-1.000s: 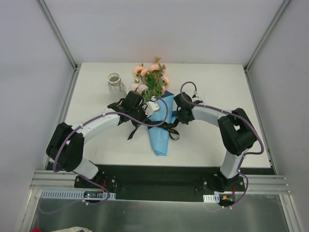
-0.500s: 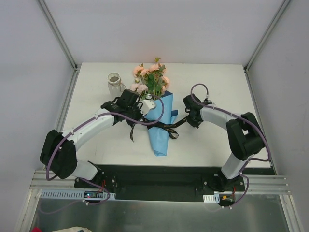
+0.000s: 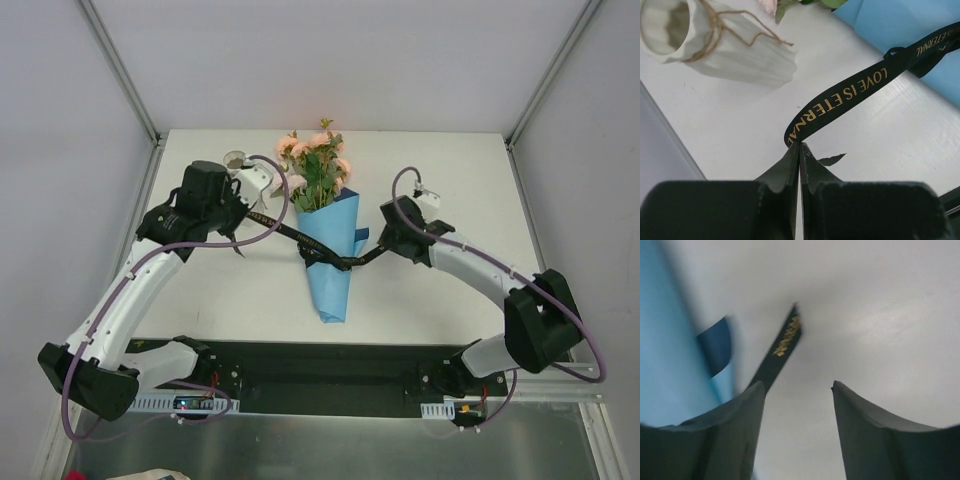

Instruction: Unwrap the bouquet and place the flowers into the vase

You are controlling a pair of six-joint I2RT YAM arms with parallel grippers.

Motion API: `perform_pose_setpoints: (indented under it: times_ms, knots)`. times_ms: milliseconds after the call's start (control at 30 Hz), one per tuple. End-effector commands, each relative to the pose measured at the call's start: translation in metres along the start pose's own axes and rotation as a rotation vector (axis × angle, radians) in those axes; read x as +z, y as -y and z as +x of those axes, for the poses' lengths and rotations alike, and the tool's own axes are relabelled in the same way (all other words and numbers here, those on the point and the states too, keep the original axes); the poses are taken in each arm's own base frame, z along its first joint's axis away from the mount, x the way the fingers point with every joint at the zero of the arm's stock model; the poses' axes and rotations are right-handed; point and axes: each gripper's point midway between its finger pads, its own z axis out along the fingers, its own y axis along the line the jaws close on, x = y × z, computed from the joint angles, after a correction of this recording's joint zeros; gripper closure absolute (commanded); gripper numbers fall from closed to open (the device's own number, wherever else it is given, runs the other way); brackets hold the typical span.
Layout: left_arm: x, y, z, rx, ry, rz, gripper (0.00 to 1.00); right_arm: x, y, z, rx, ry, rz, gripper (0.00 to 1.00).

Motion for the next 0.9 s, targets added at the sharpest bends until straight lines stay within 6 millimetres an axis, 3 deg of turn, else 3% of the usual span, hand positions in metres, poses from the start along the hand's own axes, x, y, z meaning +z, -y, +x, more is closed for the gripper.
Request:
perform_pose_setpoints:
  times_ms: [0,67,133,233,367,533,700,733,867]
  knots:
    - [-0.026,-0.036,0.021,-0.043,-0.104,-0.186,1.00,-0.043,-0.066,0.006,-0.184,0.095,-0.373,0.31]
    - [-0.034,-0.051,0.027,-0.062,-0.125,-0.249,1.00,-0.053,-0.076,0.026,-0.281,0.076,-0.466,0.19]
    - [-0.046,-0.077,0.036,-0.092,-0.156,-0.353,1.00,-0.063,-0.088,0.037,-0.334,0.072,-0.552,0.17]
    - [-0.062,-0.096,0.041,-0.112,-0.161,-0.419,1.00,-0.066,-0.088,0.050,-0.433,0.085,-0.588,0.15]
    - [-0.072,-0.098,0.051,-0.107,-0.170,-0.452,1.00,-0.065,-0.088,0.065,-0.554,0.077,-0.608,0.14]
    - [-0.064,-0.092,0.074,-0.106,-0.234,-0.447,1.00,-0.067,-0.087,0.086,-0.598,0.027,-0.680,0.14]
    - [-0.056,-0.095,0.104,-0.119,-0.325,-0.469,1.00,-0.088,-0.098,0.103,-0.556,-0.032,-0.829,0.16]
    - [-0.053,-0.094,0.109,-0.120,-0.335,-0.466,0.99,-0.099,-0.101,0.115,-0.579,-0.060,-0.877,0.16]
    - [-0.046,-0.089,0.121,-0.131,-0.352,-0.444,0.99,-0.112,-0.109,0.125,-0.665,-0.034,-0.913,0.16]
